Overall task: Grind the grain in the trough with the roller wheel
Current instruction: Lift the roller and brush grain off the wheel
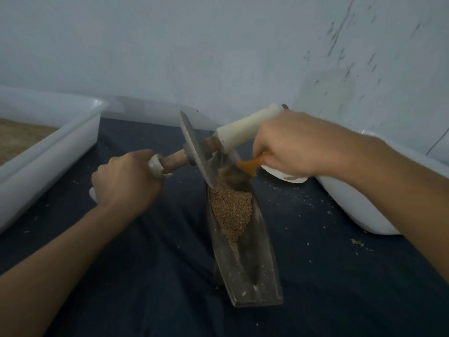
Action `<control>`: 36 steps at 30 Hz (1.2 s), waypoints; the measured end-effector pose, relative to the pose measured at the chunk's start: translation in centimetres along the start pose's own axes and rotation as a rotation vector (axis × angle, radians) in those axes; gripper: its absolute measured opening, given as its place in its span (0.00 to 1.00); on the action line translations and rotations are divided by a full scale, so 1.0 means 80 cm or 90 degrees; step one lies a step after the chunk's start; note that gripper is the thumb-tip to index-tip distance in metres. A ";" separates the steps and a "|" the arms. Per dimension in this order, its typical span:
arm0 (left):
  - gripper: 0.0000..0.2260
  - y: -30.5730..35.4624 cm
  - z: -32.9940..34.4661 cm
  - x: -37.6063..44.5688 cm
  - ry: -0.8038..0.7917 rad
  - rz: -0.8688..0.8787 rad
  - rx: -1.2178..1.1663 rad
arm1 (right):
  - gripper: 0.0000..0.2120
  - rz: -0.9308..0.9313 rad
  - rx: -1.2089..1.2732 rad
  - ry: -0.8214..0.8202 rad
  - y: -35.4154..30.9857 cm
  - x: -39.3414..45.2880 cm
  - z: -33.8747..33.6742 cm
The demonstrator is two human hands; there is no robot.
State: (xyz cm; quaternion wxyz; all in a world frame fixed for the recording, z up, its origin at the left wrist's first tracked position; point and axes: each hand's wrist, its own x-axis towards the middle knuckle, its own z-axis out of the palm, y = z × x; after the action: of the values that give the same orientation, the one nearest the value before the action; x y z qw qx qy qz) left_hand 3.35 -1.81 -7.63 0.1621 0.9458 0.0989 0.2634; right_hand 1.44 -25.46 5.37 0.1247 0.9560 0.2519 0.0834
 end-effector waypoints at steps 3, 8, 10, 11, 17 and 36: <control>0.10 0.000 0.000 0.000 0.003 -0.003 0.003 | 0.08 0.094 0.001 -0.006 -0.007 0.030 0.008; 0.09 -0.005 0.001 0.004 0.010 -0.011 0.000 | 0.14 0.052 0.056 0.009 -0.025 0.027 0.042; 0.09 -0.005 0.001 0.005 0.017 -0.016 -0.005 | 0.15 0.045 0.075 -0.032 -0.021 0.021 0.037; 0.09 -0.005 0.001 0.005 0.018 -0.016 -0.006 | 0.15 0.055 0.084 -0.051 -0.019 0.019 0.030; 0.09 -0.005 0.003 0.004 0.014 -0.004 -0.008 | 0.05 0.159 0.061 -0.038 -0.007 0.040 0.002; 0.12 -0.002 0.008 -0.003 -0.007 0.010 -0.003 | 0.13 0.027 0.067 -0.009 -0.008 -0.021 0.017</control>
State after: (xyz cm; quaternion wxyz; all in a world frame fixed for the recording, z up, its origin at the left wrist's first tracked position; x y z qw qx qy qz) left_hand 3.50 -1.90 -8.32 0.1629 0.9475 0.0900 0.2599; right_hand -0.02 -26.05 3.71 0.0742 0.9669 0.2350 0.0657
